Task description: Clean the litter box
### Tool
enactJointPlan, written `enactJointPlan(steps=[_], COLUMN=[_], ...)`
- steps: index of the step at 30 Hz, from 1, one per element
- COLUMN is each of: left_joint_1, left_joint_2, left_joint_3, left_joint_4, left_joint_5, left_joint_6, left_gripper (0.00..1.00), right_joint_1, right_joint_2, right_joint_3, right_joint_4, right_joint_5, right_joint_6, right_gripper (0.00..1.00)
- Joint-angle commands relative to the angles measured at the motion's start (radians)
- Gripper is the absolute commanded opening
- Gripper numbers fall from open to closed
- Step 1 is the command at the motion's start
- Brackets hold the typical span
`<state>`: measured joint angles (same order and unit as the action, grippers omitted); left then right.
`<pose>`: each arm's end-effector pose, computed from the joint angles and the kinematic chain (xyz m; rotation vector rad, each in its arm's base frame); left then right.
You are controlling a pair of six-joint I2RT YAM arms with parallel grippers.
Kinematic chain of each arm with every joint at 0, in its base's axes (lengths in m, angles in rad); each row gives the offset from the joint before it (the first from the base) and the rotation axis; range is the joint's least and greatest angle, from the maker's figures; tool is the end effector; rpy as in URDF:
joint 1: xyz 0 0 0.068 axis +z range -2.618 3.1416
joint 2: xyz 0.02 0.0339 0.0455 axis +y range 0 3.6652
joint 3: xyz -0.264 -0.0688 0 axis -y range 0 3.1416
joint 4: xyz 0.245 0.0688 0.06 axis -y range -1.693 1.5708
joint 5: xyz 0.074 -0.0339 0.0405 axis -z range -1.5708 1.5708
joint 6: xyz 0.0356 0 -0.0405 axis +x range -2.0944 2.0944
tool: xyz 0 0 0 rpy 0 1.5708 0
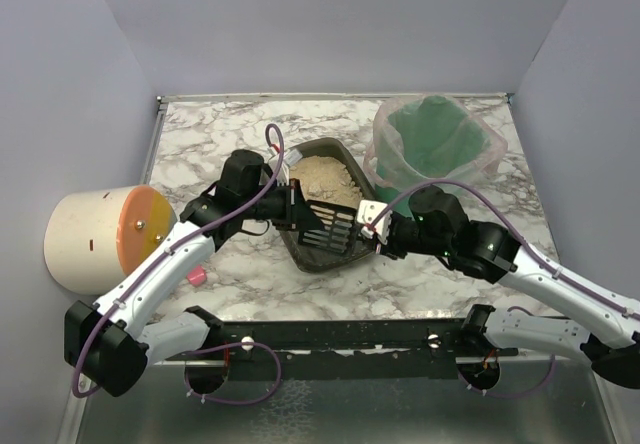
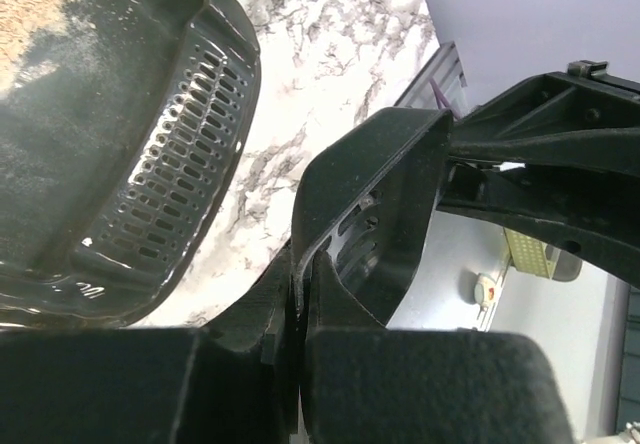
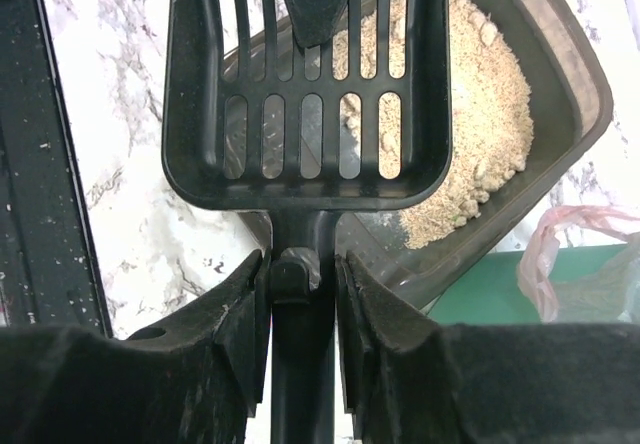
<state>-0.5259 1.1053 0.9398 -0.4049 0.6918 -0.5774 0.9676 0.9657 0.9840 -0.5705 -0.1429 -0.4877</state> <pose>0.1948 -0.1393 0.3135 0.3891 2.2839 -1.3488 0.1131 0.1731 0.3378 -1.4913 1.5454 0.4340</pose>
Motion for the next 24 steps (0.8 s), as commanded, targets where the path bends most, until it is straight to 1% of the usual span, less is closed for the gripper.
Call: enactJointPlan(steps=[1, 2, 6, 10, 12, 15, 17, 19, 21, 22, 24], left_joint_1=[0.003, 0.010, 0.069, 0.130, 0.171, 0.213, 0.239, 0.258, 0.274, 0.286, 0.305], left_joint_2=[-0.008, -0.007, -0.010, -0.017, -0.021, -0.033, -0.038, -0.039, -0.039, -0.040, -0.044], left_joint_3=[0.015, 0.018, -0.012, -0.053, -0.065, -0.088, -0.104, -0.118, -0.129, -0.134, -0.150], left_joint_4=[-0.004, -0.007, 0.016, 0.056, 0.076, 0.107, 0.139, 0.183, 0.224, 0.242, 0.303], left_joint_5=[-0.070, -0.074, -0.076, -0.053, -0.023, 0.011, 0.062, 0.110, 0.139, 0.159, 0.199], left_joint_6=[0.009, 0.018, 0.042, 0.062, 0.067, 0.078, 0.072, 0.056, 0.035, 0.022, -0.019], left_gripper=[0.00, 0.00, 0.00, 0.00, 0.00, 0.00, 0.00, 0.00, 0.00, 0.00, 0.00], right_joint_1=[0.006, 0.006, 0.006, 0.005, 0.005, -0.009, -0.045, -0.112, -0.201, -0.240, -0.297], right_joint_2=[-0.045, -0.048, -0.055, -0.068, -0.055, 0.001, 0.048, 0.090, 0.121, 0.132, 0.127], right_joint_3=[-0.020, -0.023, -0.031, -0.056, -0.043, 0.011, 0.058, 0.100, 0.123, 0.127, 0.108], right_joint_4=[0.084, 0.093, 0.114, 0.207, 0.229, 0.220, 0.205, 0.194, 0.196, 0.206, 0.249], right_joint_5=[0.057, 0.077, 0.182, 0.335, 0.358, 0.389, 0.358, 0.257, 0.113, 0.047, -0.037], right_joint_6=[0.073, 0.093, 0.155, 0.253, 0.302, 0.399, 0.475, 0.568, 0.648, 0.685, 0.761], right_gripper=[0.43, 0.50, 0.64, 0.91, 0.99, 1.00, 1.00, 1.00, 1.00, 1.00, 1.00])
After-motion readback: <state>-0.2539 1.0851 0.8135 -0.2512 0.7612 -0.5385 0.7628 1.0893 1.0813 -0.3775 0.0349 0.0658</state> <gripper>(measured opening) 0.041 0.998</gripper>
